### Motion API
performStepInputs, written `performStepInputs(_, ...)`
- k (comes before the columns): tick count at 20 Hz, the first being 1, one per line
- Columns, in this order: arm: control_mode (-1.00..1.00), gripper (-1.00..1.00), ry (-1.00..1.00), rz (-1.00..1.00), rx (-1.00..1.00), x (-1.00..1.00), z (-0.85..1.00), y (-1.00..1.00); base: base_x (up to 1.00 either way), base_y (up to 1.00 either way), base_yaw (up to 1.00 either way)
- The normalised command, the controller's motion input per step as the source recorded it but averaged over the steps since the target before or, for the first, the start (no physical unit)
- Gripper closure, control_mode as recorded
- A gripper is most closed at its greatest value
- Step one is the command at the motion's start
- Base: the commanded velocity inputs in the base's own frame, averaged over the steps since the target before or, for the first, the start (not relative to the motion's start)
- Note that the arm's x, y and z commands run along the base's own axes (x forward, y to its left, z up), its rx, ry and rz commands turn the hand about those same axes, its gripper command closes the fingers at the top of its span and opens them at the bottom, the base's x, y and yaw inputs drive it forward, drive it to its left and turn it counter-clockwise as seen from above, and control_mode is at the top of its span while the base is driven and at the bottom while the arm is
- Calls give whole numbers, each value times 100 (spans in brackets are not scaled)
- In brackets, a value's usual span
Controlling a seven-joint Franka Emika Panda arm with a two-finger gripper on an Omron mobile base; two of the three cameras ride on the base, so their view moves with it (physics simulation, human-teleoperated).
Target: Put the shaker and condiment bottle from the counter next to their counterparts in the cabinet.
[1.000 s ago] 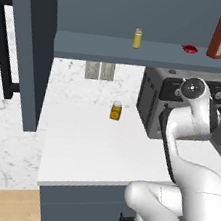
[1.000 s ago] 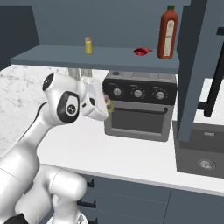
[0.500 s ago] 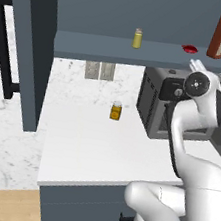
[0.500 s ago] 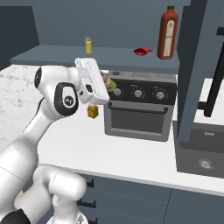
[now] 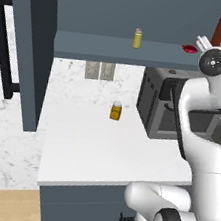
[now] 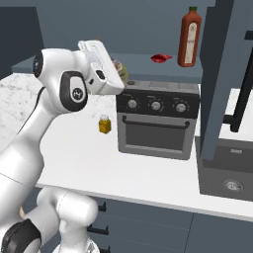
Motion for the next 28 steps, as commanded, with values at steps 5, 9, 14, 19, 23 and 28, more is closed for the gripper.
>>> performStepInputs(5,-100,100,0,20,-9,0,44,43,0,0,0)
performStepInputs(9,-100,100,0,19,-22,-1,1,77,0,0,0)
performStepInputs(14,-100,100,0,22,-22,0,-4,66,0,0,0)
performStepInputs(19,-100,100,0,21,-5,5,5,22,0,0,0)
performStepInputs(23,-100,100,3,17,0,24,8,13,0,0,0)
performStepInputs(28,-100,100,11,14,-5,37,0,27,0,0,0)
